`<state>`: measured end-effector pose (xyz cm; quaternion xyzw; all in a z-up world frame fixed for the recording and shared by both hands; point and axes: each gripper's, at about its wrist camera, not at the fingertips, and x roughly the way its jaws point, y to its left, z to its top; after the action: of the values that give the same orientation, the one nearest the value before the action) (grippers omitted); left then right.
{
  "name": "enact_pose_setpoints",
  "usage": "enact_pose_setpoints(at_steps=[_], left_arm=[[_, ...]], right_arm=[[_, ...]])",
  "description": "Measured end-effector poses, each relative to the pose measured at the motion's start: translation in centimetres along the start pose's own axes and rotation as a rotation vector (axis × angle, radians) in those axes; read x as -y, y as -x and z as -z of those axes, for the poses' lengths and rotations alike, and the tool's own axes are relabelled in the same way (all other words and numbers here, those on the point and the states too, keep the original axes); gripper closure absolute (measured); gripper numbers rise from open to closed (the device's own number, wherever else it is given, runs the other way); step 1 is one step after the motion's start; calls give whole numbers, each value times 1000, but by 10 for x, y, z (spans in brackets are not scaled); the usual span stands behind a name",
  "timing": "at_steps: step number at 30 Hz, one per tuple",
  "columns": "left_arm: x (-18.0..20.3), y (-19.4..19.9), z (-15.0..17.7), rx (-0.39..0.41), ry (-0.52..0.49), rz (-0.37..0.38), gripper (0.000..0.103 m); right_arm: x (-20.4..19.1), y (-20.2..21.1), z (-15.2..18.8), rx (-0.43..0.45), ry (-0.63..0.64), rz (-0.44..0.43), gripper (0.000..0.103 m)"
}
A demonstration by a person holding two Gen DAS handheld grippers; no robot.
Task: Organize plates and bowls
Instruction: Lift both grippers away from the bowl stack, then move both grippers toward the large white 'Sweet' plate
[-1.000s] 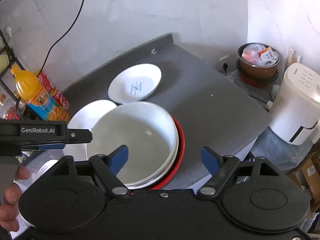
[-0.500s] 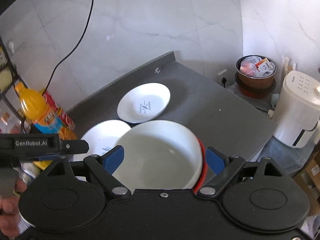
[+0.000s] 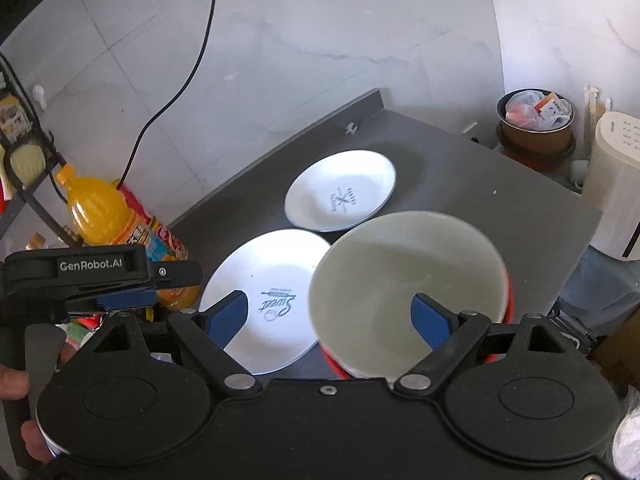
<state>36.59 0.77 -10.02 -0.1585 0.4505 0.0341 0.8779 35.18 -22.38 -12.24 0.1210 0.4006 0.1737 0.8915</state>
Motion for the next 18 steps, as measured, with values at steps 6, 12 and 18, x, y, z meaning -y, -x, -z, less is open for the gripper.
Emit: enact_pose_setpoints(at_steps=[6,12,18], left_arm=[[-37,-3,-1,2,42,-22,28],[-67,-14,-4,-30,56,-13,17],[-85,-38,-6,-69,31,-2,17]], right_arm=[[-25,-8,11,-3,1,-40,14],[-50,-22,22,-21,13,-58,15],[-68,-45,39,-48,20,-29,17]])
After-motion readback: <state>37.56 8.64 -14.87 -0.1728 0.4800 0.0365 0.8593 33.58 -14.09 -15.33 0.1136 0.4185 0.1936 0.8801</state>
